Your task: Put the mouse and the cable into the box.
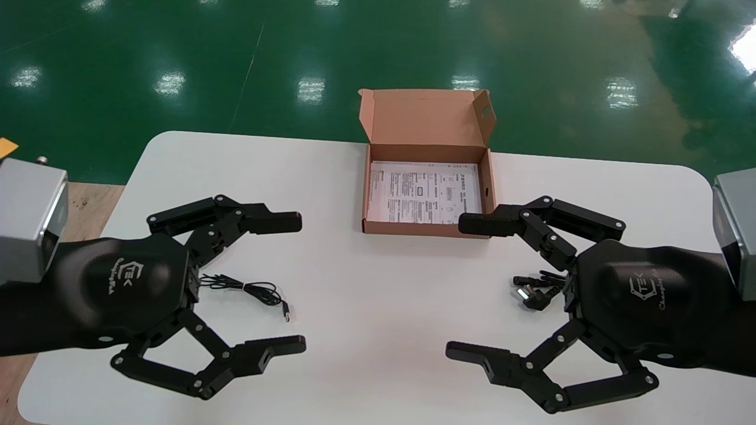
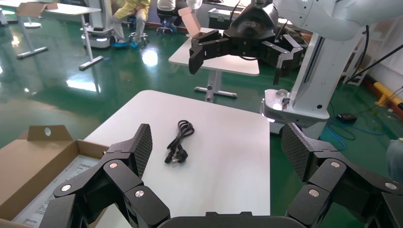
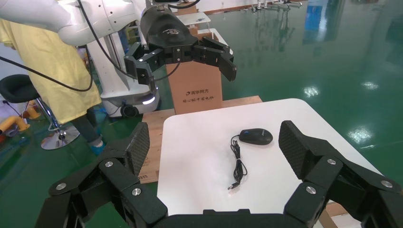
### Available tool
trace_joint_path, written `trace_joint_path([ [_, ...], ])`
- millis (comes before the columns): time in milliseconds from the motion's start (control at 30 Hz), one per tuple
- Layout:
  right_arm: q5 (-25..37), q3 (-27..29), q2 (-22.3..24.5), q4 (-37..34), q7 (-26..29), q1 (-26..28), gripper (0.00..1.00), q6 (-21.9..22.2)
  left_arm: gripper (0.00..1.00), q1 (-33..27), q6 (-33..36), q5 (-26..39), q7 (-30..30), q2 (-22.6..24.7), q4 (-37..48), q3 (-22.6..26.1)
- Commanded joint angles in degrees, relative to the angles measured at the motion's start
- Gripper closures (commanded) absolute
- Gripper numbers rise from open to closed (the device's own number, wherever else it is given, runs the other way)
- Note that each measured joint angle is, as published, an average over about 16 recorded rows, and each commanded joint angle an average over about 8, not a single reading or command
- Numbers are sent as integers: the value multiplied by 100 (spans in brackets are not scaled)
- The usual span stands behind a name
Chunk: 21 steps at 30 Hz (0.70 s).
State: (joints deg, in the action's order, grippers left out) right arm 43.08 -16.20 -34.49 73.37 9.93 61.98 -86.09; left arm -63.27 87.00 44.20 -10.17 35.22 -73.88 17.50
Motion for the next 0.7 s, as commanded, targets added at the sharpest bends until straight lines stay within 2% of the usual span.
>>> trace_joint_path([
  [33,-42,5,-18,1,29,-13,0,20,0,33,7,-17,-9,-15,-23,-24],
  [200,567,-95,212,-139,-403,206,0,-198,0,-619,319,787,248,82,30,502],
  [400,1904,-512,447,-978,-1537,834,0,-412,0,-1597,374,2192,1031,419,650,1412],
  [533,2812,-844,367,-1876,-2362,1317,0,-268,0,-2198,366,3208,1744,799,1399,2097],
  [700,3791,-1180,2,-2984,-3229,1832,0,125,0,-2895,252,4223,2684,1417,2705,2762],
])
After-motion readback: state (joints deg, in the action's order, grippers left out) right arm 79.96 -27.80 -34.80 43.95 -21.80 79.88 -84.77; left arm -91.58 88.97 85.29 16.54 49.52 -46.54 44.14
